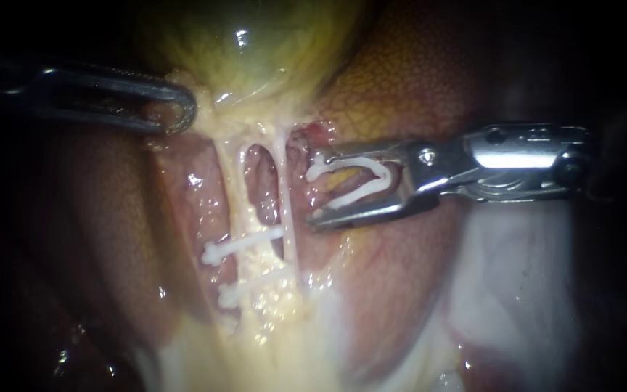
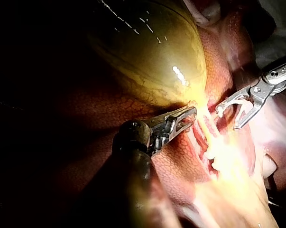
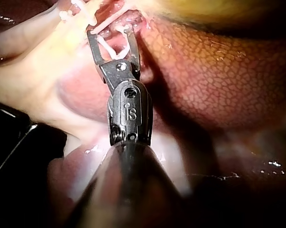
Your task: Clipping third clip left tube
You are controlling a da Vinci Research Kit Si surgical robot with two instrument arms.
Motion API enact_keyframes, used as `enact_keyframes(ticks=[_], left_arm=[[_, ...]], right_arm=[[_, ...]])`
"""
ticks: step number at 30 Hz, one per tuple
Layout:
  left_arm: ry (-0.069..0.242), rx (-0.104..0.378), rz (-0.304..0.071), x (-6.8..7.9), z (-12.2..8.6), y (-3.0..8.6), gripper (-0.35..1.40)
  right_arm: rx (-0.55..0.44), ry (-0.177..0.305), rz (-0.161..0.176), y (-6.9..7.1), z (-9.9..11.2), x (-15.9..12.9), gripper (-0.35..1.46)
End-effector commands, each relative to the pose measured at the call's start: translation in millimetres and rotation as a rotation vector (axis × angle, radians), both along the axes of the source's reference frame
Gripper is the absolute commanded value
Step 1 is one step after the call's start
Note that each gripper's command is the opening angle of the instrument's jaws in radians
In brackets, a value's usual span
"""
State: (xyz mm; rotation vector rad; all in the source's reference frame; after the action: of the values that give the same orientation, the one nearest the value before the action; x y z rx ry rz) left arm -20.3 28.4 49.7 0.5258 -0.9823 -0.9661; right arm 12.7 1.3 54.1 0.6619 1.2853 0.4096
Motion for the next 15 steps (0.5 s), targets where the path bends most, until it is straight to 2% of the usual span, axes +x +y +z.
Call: enact_keyframes(ticks=[1, 6, 12, 15], left_arm=[[0.000, 0.000, 0.000, 0.0, 0.0, 0.0, -0.35], [0.000, 0.000, 0.000, 0.0, 0.0, 0.0, -0.35], [0.000, 0.000, 0.000, 0.0, 0.0, 0.0, -0.35], [0.000, 0.000, 0.000, 0.0, 0.0, 0.0, -0.35]], right_arm=[[0.002, 0.013, -0.003, -0.1, -0.3, 0.1, 0.43], [0.011, 0.077, -0.026, -0.6, -1.2, 0.9, 0.43], [0.045, 0.113, -0.044, -1.2, -1.3, 2.7, 0.43], [0.054, 0.116, -0.051, -1.5, -1.0, 3.3, 0.43]])
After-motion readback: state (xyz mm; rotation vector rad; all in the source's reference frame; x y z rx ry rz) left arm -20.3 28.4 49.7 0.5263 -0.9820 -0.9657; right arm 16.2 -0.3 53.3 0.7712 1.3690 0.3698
